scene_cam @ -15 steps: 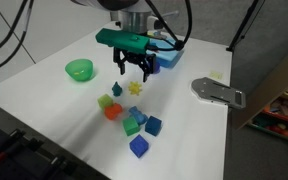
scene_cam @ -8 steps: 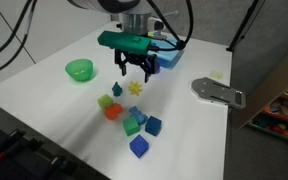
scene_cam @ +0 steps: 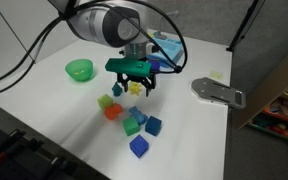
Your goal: Pick up the light blue toy and place it in the green bowl
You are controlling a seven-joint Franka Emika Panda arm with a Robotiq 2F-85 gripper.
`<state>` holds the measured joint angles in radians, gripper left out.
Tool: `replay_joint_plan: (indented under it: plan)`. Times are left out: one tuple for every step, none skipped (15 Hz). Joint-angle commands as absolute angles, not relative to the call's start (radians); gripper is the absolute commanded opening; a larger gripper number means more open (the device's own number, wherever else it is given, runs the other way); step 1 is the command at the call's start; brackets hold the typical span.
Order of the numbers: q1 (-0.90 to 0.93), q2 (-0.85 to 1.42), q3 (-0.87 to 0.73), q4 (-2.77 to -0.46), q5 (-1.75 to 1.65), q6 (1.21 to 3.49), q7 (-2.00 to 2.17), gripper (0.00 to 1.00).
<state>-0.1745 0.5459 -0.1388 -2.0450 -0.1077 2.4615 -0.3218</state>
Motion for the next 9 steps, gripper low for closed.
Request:
replay_joint_plan:
  plan:
    - [-0.202, 0.598, -0.12, -2.033, -0.136, 2.503, -0.347, 1.0]
    - [-0.205, 0.61, -0.118, -2.034, -0.137, 2.511, -0.351, 1.0]
    - [-0.202, 0.621, -0.123, -2.035, -0.144, 2.519, -0.347, 1.0]
    - [-0.206, 0.633, -0.123, -2.034, -0.147, 2.523, -0.35, 1.0]
    - [-0.208, 0.645, -0.124, -2.032, -0.152, 2.527, -0.351, 1.0]
    - [-0.214, 0.658, -0.122, -2.03, -0.153, 2.529, -0.356, 1.0]
    - [-0.221, 0.67, -0.117, -2.027, -0.151, 2.532, -0.364, 1.0]
    - [-0.227, 0.682, -0.114, -2.024, -0.149, 2.533, -0.375, 1.0]
    - [-0.233, 0.695, -0.11, -2.02, -0.148, 2.534, -0.384, 1.0]
